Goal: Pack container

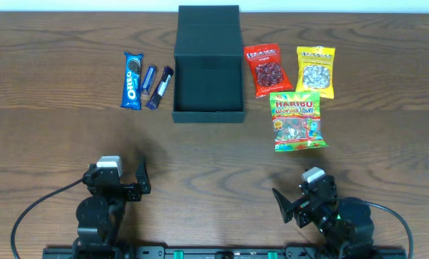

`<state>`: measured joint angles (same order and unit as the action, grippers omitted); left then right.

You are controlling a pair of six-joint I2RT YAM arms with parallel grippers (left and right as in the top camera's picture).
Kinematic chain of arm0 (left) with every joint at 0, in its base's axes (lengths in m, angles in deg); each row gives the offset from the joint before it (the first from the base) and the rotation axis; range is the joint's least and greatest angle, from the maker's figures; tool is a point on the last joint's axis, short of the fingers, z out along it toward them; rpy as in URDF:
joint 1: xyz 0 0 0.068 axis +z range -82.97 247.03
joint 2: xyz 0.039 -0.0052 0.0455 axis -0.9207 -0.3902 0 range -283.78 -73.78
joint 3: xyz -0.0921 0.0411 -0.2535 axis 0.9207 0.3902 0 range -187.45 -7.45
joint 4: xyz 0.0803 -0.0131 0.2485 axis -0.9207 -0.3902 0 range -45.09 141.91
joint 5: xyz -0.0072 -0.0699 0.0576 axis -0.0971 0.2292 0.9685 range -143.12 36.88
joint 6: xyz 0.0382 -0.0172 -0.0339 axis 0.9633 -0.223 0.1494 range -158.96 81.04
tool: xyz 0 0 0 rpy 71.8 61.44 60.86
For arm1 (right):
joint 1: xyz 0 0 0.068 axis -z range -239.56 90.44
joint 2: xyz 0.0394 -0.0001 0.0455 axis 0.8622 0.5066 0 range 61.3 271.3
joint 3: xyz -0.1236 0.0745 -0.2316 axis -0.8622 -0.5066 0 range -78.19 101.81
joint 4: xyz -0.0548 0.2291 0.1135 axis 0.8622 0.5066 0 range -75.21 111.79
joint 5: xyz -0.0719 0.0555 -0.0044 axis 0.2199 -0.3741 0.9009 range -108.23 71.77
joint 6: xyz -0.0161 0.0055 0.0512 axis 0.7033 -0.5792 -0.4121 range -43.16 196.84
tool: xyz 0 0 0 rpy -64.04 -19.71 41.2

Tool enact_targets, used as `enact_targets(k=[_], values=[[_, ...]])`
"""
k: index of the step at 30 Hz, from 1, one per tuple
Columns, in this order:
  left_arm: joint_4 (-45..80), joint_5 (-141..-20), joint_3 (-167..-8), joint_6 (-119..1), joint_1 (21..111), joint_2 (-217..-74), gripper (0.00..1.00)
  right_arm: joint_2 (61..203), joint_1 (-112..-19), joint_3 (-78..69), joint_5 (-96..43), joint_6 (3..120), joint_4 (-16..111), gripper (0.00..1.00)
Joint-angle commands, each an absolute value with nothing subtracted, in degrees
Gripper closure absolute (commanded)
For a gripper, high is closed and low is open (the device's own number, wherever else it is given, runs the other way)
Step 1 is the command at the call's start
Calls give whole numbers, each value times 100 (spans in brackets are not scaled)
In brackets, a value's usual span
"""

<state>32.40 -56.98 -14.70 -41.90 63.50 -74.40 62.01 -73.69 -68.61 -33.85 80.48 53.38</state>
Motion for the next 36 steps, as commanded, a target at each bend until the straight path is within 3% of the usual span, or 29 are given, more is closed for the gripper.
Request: enact_targets(k=[1,17,21,28,36], values=[[3205,-5654,-1345,-4153,6368,-7400,5,6164,-7430,-6883,-3363,8142,5332,1],[3205,-5657,-1345,-4151,6368,-7400,5,6164,-7421,-6883,-2922,8306,5028,1],[3205,-5657,-1345,-4153,6368,-7400,5,6164,-7421,-6883,-2920,7936,4715,1],[3205,-5657,-1345,-4153,6368,-7400,5,6164,-7421,-6883,-2530,6555,3043,1],[3205,-5654,-1345,-4153,6368,-7400,5,6164,-7421,-6883,-2336,6363,3253,1]])
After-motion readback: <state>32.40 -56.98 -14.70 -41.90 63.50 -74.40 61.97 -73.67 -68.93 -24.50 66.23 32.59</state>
